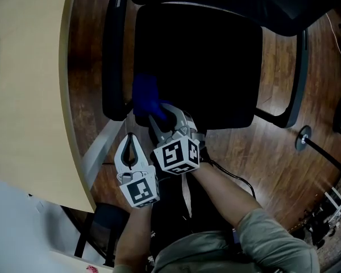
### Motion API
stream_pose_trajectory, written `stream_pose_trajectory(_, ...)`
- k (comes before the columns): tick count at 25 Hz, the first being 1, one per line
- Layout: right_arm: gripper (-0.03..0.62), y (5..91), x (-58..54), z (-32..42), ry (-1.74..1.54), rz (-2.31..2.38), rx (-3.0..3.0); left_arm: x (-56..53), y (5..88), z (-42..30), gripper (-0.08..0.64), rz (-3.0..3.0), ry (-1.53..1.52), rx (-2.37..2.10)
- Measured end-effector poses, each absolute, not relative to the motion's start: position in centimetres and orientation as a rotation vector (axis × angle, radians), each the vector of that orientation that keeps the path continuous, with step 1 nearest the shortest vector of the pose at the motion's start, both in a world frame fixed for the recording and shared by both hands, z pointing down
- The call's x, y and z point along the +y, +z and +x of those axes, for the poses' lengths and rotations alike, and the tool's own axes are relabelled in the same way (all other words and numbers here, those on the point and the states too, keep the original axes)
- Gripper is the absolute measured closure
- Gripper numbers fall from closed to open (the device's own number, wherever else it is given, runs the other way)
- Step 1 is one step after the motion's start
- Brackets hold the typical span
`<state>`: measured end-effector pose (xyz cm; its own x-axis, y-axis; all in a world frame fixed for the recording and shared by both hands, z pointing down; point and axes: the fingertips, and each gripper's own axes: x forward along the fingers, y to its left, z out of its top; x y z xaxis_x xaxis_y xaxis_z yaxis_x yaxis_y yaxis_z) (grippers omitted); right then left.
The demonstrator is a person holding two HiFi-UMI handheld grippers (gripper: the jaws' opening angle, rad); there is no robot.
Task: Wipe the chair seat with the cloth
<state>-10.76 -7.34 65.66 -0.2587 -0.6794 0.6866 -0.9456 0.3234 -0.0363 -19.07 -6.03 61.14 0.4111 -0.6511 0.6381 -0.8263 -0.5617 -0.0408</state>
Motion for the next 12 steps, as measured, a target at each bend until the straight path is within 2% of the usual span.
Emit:
stream_pose_trajectory(6, 0.485, 69.0, -7.7, -12.8, 0.660, 1.370, -1.985, -5.9, 62.7, -20.6, 0.555, 2.373, 0.890, -1.258)
stream_pose_trajectory(12, 0.486, 69.8, -7.4, -11.6, 0.697, 1.427, -1.944, -6.1, 63.9, -19.8, 0.555, 2.406, 0.916, -1.192)
